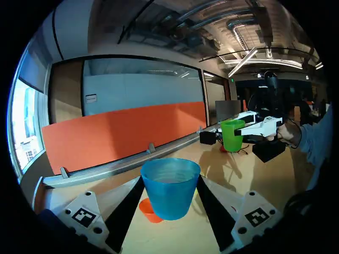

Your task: Pour water

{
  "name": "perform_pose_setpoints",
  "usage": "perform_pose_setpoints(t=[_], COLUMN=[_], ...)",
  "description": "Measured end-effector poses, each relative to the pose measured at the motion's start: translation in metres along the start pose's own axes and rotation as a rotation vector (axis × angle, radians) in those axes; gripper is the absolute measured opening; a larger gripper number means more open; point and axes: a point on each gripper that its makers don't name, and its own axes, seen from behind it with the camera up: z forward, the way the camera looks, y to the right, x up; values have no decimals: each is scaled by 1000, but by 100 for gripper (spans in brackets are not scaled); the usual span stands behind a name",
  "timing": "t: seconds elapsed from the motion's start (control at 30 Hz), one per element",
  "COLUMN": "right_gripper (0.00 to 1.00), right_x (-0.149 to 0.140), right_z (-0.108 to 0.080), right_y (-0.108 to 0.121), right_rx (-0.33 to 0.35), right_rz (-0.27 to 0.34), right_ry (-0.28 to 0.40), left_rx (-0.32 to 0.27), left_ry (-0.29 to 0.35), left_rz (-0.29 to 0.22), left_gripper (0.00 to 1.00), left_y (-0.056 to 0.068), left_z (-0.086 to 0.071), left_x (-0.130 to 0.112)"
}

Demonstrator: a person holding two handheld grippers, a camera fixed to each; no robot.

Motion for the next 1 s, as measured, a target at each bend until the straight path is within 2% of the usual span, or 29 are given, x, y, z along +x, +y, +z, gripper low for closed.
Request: perform_pose_setpoints(t=[0.57,1.0], right_gripper=[91,91], right_x=[-47,-87], right_z=[3,3], right_y=[-6,-7], right_rx=[47,78], right_rz=[-24,-31], right_ry=[-129,-234], left_rx=[-38,-87], left_ry=[-135,-255], left_rz=[31,49], left_gripper=[86,86], left_y=[6,16], left_z=[9,17], left_x=[-46,-86])
